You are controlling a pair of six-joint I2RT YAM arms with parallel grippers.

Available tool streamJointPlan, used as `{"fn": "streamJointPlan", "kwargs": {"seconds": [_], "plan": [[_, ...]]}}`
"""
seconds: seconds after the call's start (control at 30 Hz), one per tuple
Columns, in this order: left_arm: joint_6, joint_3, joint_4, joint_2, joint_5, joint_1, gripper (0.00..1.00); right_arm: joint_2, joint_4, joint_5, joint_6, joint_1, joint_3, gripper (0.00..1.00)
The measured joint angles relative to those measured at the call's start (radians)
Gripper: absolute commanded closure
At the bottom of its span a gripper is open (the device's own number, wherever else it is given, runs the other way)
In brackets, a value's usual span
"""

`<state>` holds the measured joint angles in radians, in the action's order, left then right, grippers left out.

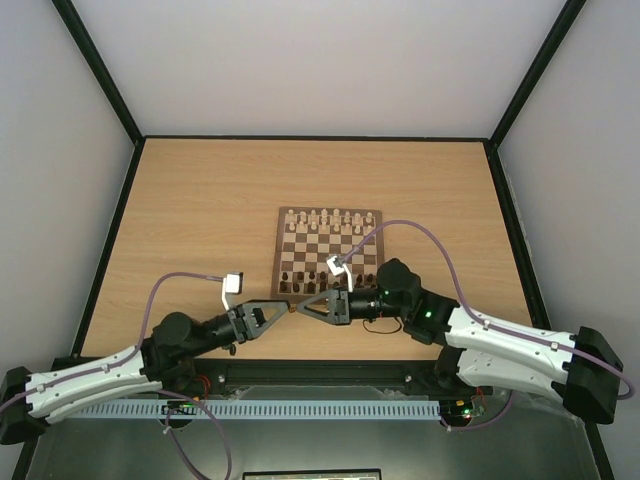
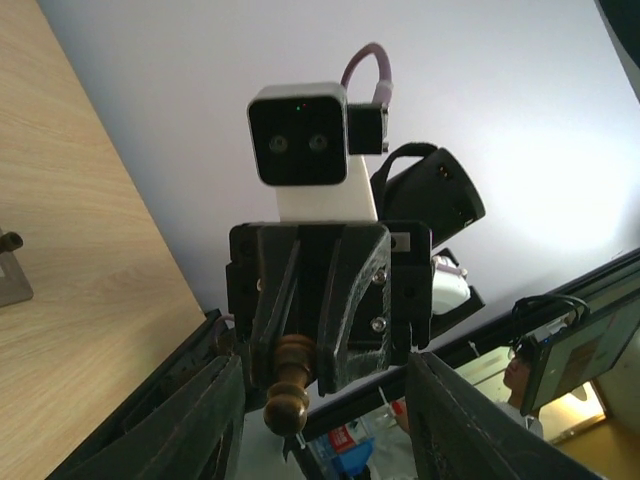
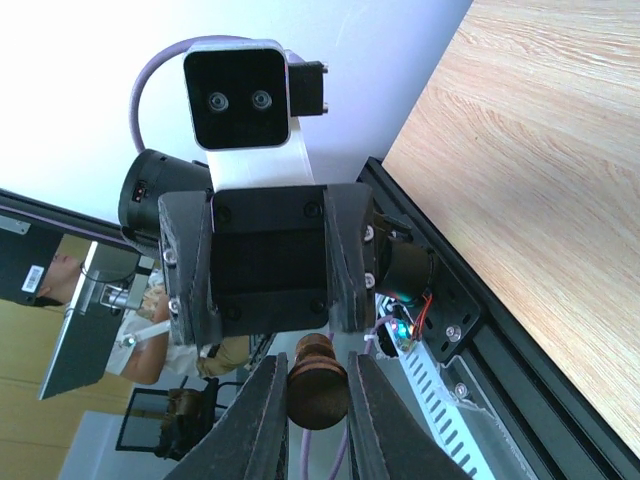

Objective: Set up the chess pieces on the board
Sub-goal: Place the chess piece on the chessboard.

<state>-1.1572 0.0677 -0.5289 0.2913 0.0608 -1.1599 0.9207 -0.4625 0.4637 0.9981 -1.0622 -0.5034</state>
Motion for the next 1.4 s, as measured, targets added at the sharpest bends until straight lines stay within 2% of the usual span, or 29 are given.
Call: {"fn": "streamJointPlan", "kwargs": {"seconds": [0.17,0.4,0.8,1.4], "plan": [[-0.003,0.0,-0.012,0.03,0.027,0.0,0.54,0.02,-0.015,0.001,0.0,0.006,-0.009,0.96],[-0.009,0.0,-0.014,0.051,0.045,0.0,0.65,0.021,-0.016,0.003,0.0,0.018,-0.01,0.96],[-0.01,0.0,-0.027,0.095,0.06,0.01,0.71,0.024,-0.016,0.02,0.0,0.022,-0.01,0.96],[-0.013,0.001,-0.046,0.115,0.08,0.029,0.91,0.033,-0.016,0.028,0.0,0.025,-0.009,0.96]]}}
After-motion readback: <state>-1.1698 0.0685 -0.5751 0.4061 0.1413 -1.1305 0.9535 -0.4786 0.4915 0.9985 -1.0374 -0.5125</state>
